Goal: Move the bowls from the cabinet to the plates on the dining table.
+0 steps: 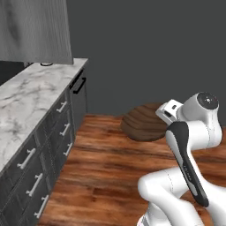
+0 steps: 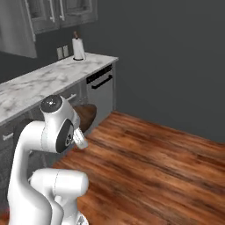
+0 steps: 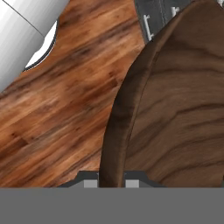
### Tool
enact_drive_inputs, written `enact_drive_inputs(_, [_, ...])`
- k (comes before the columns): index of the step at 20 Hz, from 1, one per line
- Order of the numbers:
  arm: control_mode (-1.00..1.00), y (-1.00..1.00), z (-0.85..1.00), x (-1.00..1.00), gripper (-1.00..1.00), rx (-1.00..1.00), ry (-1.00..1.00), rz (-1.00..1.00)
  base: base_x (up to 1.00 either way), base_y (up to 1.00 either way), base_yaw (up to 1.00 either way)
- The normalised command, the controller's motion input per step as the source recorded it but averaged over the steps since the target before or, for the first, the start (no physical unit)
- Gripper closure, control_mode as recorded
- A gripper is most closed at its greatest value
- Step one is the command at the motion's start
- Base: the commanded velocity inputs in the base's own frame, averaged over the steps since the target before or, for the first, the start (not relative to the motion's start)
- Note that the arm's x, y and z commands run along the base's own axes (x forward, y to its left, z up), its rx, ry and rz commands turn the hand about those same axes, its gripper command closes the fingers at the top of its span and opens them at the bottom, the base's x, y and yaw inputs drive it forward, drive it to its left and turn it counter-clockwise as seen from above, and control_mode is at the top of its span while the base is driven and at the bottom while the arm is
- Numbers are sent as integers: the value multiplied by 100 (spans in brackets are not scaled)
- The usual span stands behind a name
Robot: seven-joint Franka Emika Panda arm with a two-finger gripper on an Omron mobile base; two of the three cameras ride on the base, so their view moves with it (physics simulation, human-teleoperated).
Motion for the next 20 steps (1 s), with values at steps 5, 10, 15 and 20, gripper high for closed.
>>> enact_drive_inputs(5, [100, 0, 0, 0, 100, 0, 0, 0, -19, -20, -51])
enact_drive_inputs(10, [100, 0, 0, 0, 100, 0, 0, 0, -20, -21, -50])
enact_drive_inputs(15, [100, 0, 0, 0, 100, 0, 0, 0, -20, -22, -49])
enact_drive_inputs(20, [100, 0, 0, 0, 100, 0, 0, 0, -17, -25, -49])
